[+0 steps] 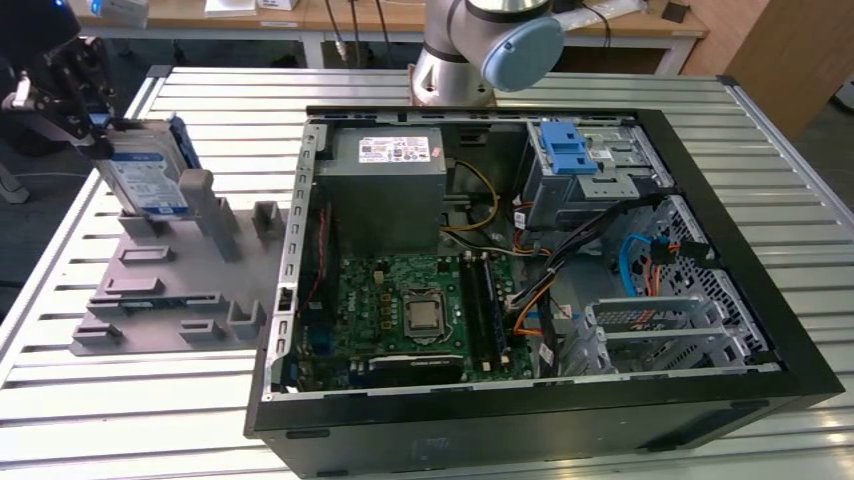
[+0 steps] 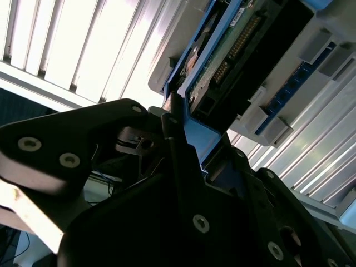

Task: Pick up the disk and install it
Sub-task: 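Pick up the disk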

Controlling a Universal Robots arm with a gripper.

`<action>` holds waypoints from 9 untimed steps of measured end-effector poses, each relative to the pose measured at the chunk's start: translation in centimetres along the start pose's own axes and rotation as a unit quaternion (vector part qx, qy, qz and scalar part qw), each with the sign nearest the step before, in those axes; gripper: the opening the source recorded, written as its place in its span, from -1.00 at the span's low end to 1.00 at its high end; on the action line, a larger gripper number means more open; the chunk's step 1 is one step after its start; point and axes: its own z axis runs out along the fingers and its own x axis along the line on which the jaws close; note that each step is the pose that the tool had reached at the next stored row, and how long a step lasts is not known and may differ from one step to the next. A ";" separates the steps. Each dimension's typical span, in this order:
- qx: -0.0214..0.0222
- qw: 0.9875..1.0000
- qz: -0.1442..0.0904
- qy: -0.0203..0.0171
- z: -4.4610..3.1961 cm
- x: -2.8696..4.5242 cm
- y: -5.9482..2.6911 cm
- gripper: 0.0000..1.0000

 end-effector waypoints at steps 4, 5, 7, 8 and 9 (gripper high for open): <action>0.000 1.000 0.000 0.000 -0.29 0.01 0.00 -0.27; 0.000 1.000 0.000 0.000 -0.42 0.02 0.00 -0.27; 0.000 1.000 0.000 0.000 -0.73 0.03 0.00 -0.27; 0.000 1.000 0.000 0.000 -0.86 0.03 -0.01 -0.27; 0.000 1.000 0.000 0.000 -0.99 0.04 -0.01 -0.27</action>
